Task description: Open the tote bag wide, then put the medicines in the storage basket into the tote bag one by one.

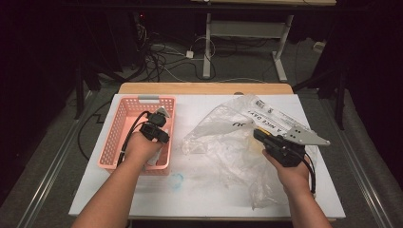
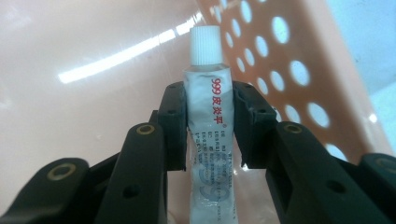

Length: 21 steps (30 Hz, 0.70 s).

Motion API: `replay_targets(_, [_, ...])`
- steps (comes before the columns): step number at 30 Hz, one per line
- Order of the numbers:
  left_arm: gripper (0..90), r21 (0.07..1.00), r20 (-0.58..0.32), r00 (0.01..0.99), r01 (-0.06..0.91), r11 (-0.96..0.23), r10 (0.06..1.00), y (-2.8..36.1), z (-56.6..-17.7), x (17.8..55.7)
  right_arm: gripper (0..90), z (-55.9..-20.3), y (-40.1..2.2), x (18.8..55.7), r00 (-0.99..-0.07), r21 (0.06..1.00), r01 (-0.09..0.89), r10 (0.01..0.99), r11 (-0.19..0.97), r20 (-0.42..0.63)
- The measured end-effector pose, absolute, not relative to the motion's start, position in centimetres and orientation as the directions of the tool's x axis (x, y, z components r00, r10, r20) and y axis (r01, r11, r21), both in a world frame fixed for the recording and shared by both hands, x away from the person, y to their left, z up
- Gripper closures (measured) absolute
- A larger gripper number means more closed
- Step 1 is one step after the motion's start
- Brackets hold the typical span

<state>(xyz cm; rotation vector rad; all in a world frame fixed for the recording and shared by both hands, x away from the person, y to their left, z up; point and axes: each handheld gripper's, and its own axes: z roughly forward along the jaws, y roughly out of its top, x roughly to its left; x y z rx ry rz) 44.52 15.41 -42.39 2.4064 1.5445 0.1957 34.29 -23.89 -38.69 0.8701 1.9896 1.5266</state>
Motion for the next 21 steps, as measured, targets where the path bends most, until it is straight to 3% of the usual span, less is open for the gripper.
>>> replay_targets(12, [65.9, 0.424, -0.091, 0.419, 0.837, -0.346, 0.903, 16.7, -41.4, 42.9, 90.0, -38.6, -24.0, 34.2, -0.685, 0.967, 0.188, 0.729, 0.174, 0.002])
replay_targets(21, [65.9, 0.535, -0.058, 0.455, 0.766, -0.357, 0.889, 16.4, -40.0, 41.1, 90.0, -38.5, -23.8, 34.5, -0.685, 0.967, 0.186, 0.729, 0.175, 0.0])
